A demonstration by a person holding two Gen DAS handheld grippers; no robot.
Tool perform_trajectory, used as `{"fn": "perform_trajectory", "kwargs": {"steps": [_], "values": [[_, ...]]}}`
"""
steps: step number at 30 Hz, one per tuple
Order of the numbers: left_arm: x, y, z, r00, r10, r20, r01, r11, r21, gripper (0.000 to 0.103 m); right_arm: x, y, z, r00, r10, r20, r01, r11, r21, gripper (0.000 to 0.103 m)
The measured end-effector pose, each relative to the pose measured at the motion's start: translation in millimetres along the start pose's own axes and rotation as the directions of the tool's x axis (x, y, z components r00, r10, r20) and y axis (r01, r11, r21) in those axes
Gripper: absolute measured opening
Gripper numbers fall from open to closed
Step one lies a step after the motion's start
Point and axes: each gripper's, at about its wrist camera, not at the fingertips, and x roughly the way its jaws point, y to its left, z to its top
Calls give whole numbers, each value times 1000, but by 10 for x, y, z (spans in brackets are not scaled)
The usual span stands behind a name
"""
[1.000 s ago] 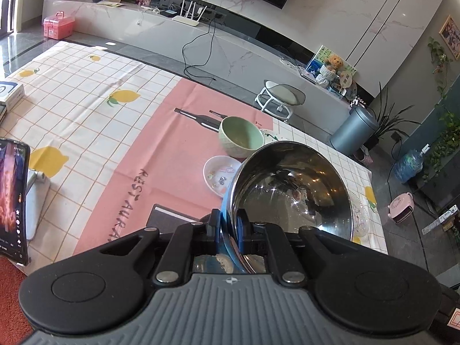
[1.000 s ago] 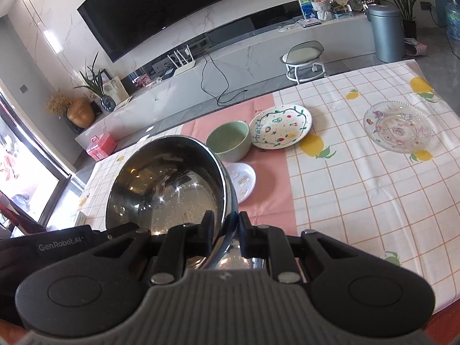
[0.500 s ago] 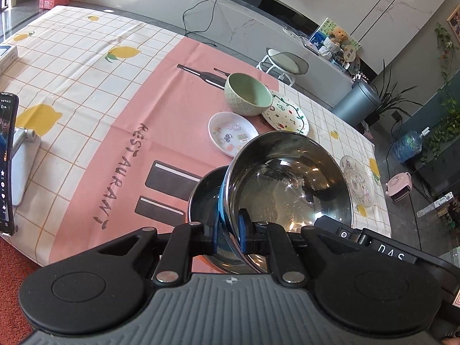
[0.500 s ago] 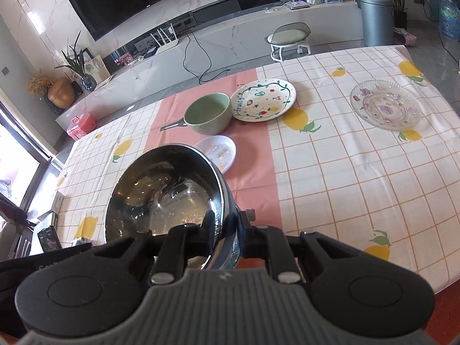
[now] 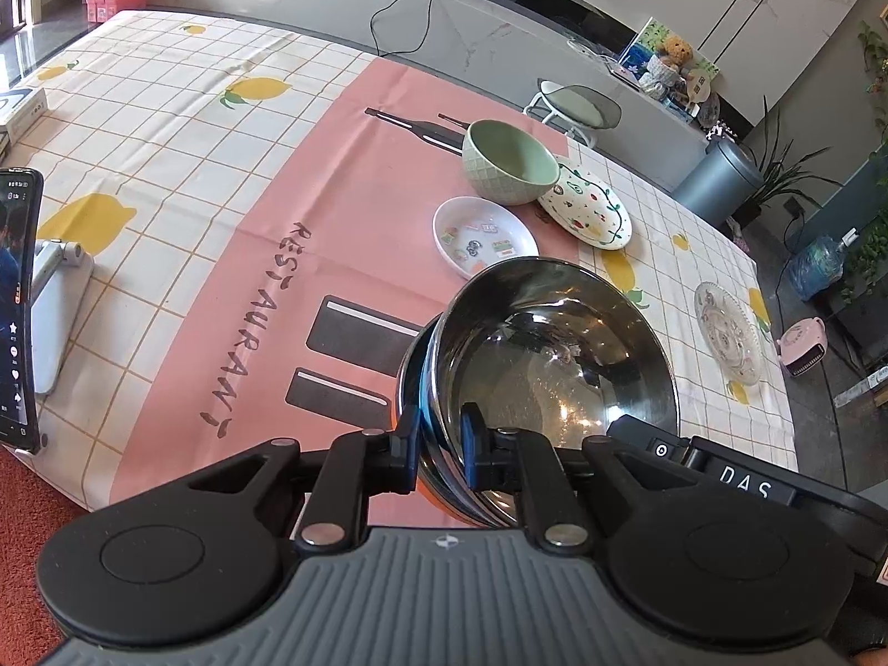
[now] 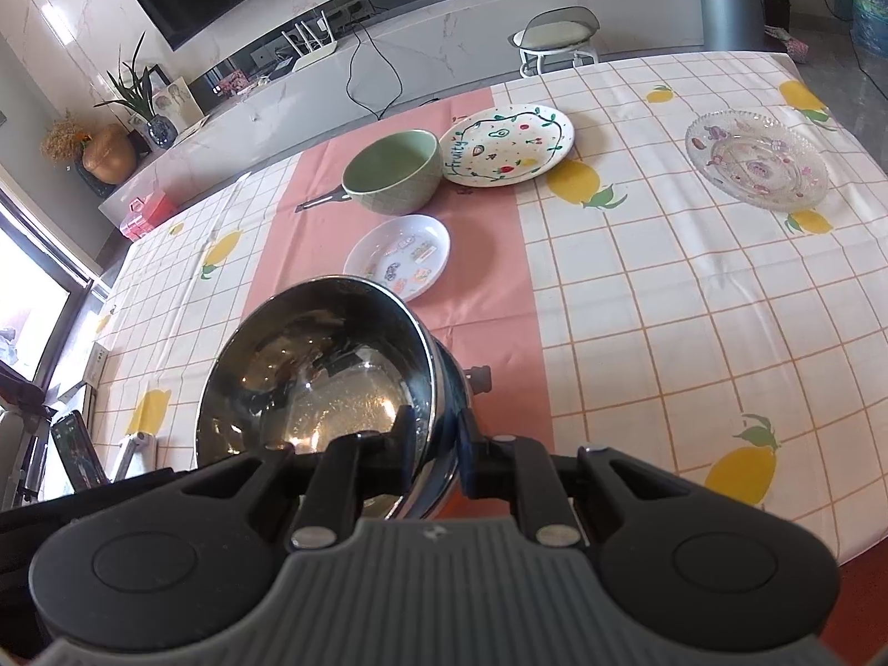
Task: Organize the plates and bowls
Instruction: 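Carry the blue steel bowl with both tools and lower it into the orange bowl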
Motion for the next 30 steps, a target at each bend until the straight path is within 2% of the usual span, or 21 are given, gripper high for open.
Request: {"fn": "perform_trajectory", "kwargs": {"steps": [4,7,14,17,19,21,25,27,30], "values": [[33,9,12,1000,18,1,-18,1000,2,16,65,11,-3,1000,-4,-8,4,1000,-12,13],[49,15,13,1000,17,2,-17,1000,0,20,97,11,-8,1000,-9,-4,9,1000,-18,13],[66,-3,8,1000,22,6,-22,1000,16,20,110,-6,-8,1000,-16,9,16,999,-30,13],[6,5,27,999,7,42,-7,1000,11,20,99,-21,-11,1000,-7,9,7,1000,-24,14],[-37,9,41,997,-1,76,0,1000,19,20,91,-40,-7,1000,8,8,-8,1000,-7,18],[-61,6,66,996,-3,90,0,999,36,16,81,-46,-1,1000,17,10,-17,1000,-1,18],[-35,0,61,996,13,86,-18,998,54,10,53,-46,4,1000,9,24,-9,1000,-5,13],[-15,9,52,997,18,78,-22,998,58,9,42,-54,3,1000,5,30,-5,1000,-5,8],[-9,52,52,998,8,68,-10,999,32,8,30,-68,9,999,9,35,-9,1000,-1,7]]}}
